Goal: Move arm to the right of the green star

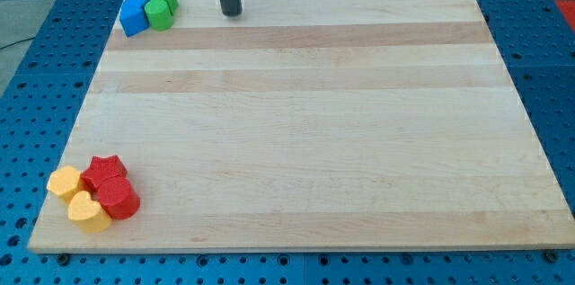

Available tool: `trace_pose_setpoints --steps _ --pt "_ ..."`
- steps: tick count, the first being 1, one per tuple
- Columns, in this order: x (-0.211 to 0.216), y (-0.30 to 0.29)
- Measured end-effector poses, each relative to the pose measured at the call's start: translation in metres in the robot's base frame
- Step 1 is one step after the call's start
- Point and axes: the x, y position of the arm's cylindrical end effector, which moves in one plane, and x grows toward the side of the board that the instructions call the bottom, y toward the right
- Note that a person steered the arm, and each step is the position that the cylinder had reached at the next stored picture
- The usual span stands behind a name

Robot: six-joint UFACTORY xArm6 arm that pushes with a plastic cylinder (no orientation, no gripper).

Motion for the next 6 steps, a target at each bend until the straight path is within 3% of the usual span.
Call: trace_pose_setpoints --steps 3,6 --pt "-0.012 -0.072" --pt "-0.011 -0.069"
